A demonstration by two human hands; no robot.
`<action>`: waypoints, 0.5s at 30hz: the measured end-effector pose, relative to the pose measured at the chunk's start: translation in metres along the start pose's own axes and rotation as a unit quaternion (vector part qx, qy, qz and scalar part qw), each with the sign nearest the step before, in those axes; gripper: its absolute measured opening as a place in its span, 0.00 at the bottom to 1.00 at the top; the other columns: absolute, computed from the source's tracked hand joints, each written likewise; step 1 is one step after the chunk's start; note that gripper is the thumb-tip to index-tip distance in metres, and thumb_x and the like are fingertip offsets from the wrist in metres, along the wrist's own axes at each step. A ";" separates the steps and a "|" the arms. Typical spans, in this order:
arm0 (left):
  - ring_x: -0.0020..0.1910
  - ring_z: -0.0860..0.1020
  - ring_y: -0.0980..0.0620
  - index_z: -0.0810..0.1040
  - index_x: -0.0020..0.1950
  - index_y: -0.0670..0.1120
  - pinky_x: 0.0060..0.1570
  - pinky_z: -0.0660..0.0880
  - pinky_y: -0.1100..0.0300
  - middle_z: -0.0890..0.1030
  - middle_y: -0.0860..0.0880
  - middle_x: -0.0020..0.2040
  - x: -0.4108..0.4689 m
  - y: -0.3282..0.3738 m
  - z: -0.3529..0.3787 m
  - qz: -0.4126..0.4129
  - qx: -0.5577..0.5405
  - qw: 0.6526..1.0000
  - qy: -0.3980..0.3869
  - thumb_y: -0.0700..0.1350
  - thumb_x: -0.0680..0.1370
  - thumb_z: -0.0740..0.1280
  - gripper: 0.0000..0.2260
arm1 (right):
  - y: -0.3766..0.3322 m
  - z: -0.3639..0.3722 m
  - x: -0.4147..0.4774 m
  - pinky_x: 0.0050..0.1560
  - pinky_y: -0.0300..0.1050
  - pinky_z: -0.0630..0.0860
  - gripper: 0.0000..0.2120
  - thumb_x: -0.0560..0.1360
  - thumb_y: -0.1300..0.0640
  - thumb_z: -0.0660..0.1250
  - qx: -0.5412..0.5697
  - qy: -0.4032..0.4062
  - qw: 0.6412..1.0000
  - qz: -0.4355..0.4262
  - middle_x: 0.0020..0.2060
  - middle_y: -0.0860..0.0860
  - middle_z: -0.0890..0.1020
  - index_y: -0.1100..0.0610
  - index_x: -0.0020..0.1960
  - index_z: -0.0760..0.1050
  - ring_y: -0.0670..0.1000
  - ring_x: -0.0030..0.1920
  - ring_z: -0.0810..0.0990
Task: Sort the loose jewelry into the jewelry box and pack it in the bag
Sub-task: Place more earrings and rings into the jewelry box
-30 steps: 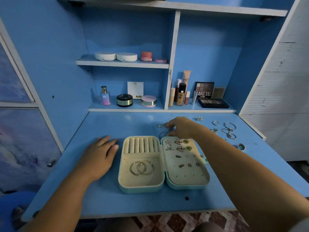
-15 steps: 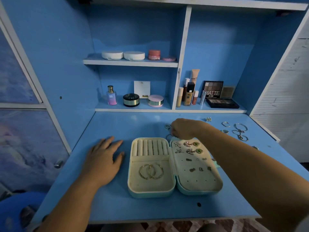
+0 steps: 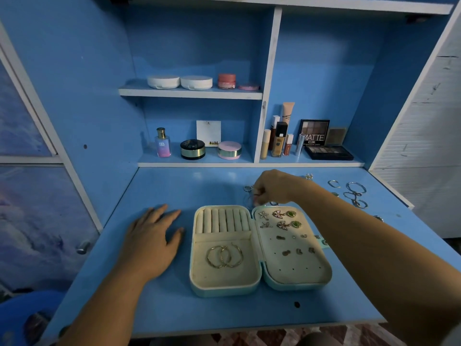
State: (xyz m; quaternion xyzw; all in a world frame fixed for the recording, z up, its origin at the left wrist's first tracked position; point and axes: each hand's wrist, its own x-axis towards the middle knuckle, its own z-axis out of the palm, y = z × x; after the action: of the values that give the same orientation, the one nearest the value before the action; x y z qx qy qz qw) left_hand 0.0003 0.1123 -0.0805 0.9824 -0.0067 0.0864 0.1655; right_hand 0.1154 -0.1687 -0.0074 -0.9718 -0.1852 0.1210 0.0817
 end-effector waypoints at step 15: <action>0.42 0.80 0.67 0.81 0.40 0.62 0.42 0.71 0.76 0.82 0.67 0.41 -0.005 0.109 -0.021 0.101 -0.314 0.944 0.023 0.56 0.70 0.73 0.01 | -0.035 0.017 -0.124 0.30 0.36 0.75 0.05 0.73 0.49 0.70 0.386 0.177 0.905 0.010 0.31 0.50 0.83 0.49 0.42 0.82 0.45 0.32 0.83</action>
State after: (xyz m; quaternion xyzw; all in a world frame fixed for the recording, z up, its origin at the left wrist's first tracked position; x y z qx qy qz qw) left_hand -0.0131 0.0164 -0.0262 0.8724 -0.1293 0.1191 0.4562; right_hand -0.0128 -0.1816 0.0086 -0.8715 -0.0963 0.0096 0.4808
